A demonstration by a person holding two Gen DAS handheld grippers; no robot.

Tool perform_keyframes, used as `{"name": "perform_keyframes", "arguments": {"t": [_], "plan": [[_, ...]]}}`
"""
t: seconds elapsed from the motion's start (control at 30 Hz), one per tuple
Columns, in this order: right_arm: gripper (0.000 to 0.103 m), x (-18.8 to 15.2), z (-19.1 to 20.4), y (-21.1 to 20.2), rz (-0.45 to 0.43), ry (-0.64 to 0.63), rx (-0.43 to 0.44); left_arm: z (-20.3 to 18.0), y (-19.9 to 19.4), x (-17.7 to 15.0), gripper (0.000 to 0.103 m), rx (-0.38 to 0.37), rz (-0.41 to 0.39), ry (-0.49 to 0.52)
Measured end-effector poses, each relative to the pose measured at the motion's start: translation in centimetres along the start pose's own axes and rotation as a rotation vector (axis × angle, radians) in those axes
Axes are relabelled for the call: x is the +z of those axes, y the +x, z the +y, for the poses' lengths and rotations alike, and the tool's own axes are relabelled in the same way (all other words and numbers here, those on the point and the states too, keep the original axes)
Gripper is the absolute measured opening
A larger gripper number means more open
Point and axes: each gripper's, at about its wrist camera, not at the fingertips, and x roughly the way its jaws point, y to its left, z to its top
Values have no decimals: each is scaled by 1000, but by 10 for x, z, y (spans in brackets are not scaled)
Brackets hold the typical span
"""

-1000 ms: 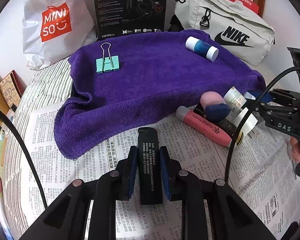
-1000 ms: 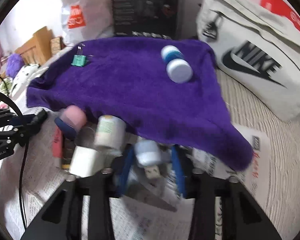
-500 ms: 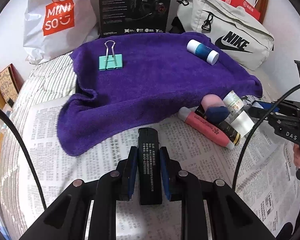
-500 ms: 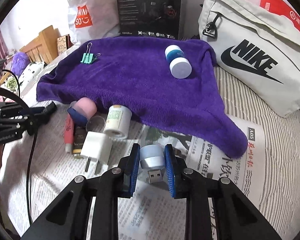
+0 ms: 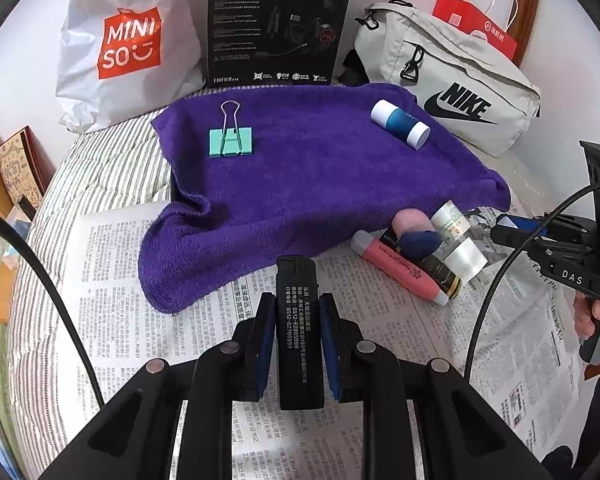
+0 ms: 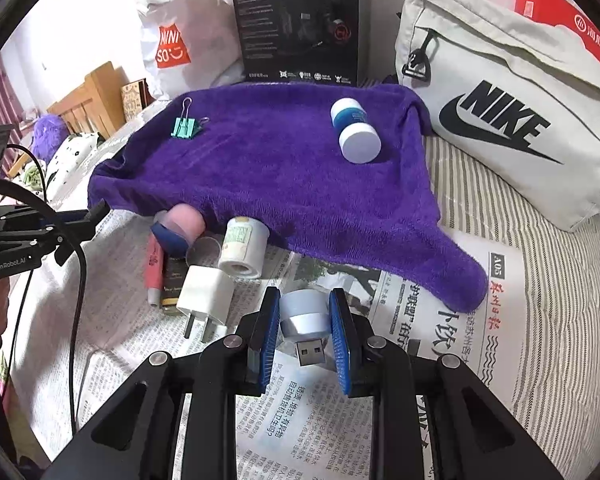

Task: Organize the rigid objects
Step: 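Place the black cylinder beside the binder clip while the right tool sets the USB light by the Vaseline tube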

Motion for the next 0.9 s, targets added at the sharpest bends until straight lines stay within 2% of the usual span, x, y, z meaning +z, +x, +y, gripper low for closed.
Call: {"name": "perform_keyframes", "arguments": {"t": [0.5,0.9], "plan": [[25,23,2,-7,-21,-30,8,4,-14,22,21,-18,-32,8],[25,53,-9,-3,-42,-26,4,18,-10,54,21,-24,-40,9]]}}
